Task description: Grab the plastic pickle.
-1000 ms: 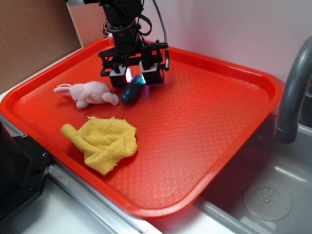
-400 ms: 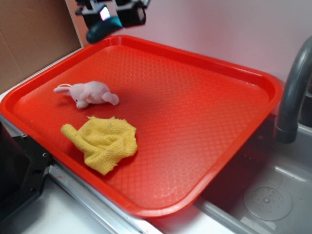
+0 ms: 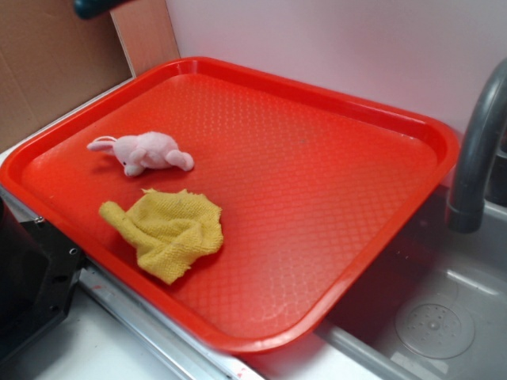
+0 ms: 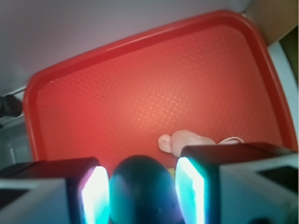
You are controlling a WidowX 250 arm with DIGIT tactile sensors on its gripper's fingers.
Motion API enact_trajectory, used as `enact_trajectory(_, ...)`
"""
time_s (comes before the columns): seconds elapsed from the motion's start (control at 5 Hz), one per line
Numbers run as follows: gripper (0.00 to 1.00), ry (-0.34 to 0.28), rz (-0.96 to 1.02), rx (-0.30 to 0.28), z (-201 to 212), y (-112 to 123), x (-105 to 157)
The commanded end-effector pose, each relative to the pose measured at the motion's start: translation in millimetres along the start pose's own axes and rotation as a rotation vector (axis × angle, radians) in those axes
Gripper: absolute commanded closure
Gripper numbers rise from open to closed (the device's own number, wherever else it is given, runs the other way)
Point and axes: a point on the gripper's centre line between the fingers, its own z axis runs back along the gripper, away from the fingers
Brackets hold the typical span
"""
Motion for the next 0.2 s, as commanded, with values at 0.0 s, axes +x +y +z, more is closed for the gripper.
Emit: enact_trajectory(0.0, 1.00, 0.031, 0.212, -0.013, 1.2, 22.4, 12.6)
